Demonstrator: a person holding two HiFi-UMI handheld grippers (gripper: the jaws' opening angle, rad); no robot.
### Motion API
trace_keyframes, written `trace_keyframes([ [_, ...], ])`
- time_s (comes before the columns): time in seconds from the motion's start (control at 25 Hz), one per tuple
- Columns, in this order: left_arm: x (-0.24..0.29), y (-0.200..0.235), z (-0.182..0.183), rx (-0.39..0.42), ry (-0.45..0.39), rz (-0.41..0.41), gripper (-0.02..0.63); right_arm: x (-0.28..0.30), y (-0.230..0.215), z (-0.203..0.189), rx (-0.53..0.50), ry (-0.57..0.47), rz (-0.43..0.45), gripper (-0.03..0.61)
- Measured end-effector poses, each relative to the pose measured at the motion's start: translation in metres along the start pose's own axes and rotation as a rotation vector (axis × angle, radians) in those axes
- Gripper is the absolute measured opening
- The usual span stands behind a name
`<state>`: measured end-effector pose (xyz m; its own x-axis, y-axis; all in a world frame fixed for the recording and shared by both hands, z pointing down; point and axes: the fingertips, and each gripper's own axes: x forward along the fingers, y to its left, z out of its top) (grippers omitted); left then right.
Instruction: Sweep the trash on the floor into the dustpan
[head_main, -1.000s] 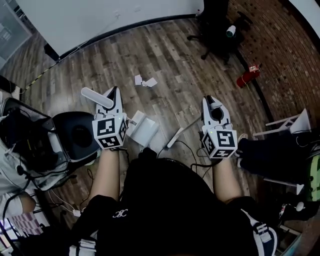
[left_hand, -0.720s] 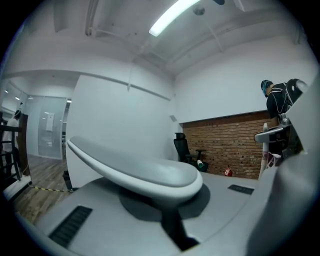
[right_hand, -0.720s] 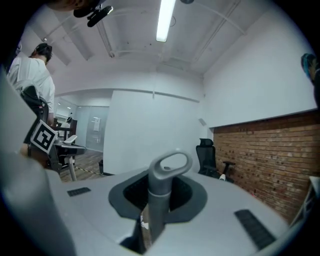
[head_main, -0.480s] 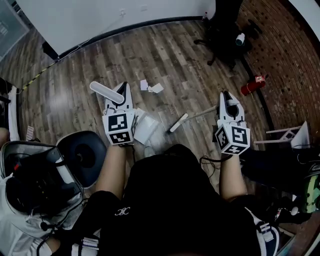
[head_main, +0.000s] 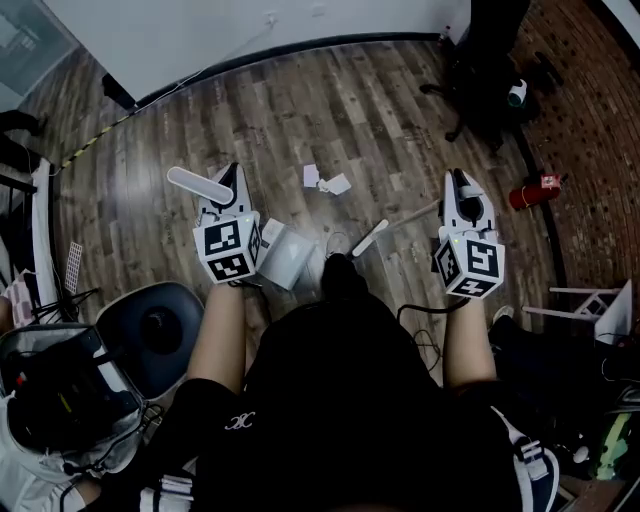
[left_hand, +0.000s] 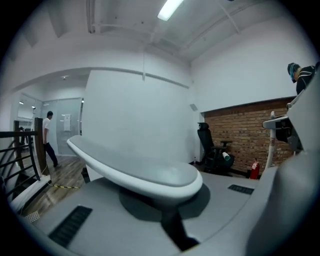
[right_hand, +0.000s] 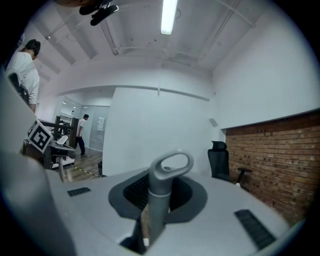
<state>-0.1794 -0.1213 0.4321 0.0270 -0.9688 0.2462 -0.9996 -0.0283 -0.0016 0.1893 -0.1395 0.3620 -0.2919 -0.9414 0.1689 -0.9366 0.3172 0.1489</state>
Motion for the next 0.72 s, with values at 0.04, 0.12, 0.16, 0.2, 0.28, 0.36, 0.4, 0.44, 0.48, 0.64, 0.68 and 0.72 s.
trace_keyframes([
  [0.04, 0.012, 0.005, -0.002, 0.003, 0.013, 0.015, -0.006, 0.014, -0.002, -0.005, 0.004, 0.011, 0.009, 0.058],
  [0.12, 0.035, 0.013, -0.005, 0.009, 0.036, 0.045, -0.006, 0.038, -0.008, -0.016, 0.012, 0.042, 0.026, 0.058],
  [0.16, 0.046, 0.016, -0.006, 0.011, 0.044, 0.059, -0.006, 0.049, -0.012, -0.023, 0.015, 0.057, 0.034, 0.057],
  [0.2, 0.057, 0.019, -0.006, 0.013, 0.052, 0.073, -0.006, 0.059, -0.016, -0.029, 0.018, 0.071, 0.041, 0.058],
  [0.28, 0.08, 0.027, -0.009, 0.017, 0.073, 0.097, -0.006, 0.081, -0.025, -0.042, 0.02, 0.098, 0.053, 0.057],
  [0.36, 0.103, 0.035, -0.014, 0.022, 0.099, 0.117, -0.006, 0.101, -0.032, -0.055, 0.022, 0.124, 0.065, 0.058],
  [0.4, 0.114, 0.037, -0.015, 0.023, 0.108, 0.123, -0.006, 0.11, -0.035, -0.062, 0.019, 0.137, 0.072, 0.058],
  [0.44, 0.124, 0.039, -0.017, 0.025, 0.115, 0.127, -0.006, 0.118, -0.037, -0.069, 0.016, 0.15, 0.079, 0.057],
  [0.48, 0.135, 0.04, -0.017, 0.026, 0.121, 0.131, -0.006, 0.126, -0.039, -0.075, 0.011, 0.163, 0.087, 0.057],
  [0.64, 0.184, 0.039, -0.013, 0.024, 0.13, 0.14, -0.006, 0.159, -0.044, -0.096, -0.024, 0.201, 0.14, 0.058],
  [0.68, 0.198, 0.04, -0.013, 0.024, 0.132, 0.143, -0.006, 0.167, -0.045, -0.101, -0.032, 0.206, 0.15, 0.058],
  [0.72, 0.212, 0.041, -0.014, 0.022, 0.138, 0.149, -0.006, 0.174, -0.045, -0.106, -0.039, 0.212, 0.155, 0.058],
])
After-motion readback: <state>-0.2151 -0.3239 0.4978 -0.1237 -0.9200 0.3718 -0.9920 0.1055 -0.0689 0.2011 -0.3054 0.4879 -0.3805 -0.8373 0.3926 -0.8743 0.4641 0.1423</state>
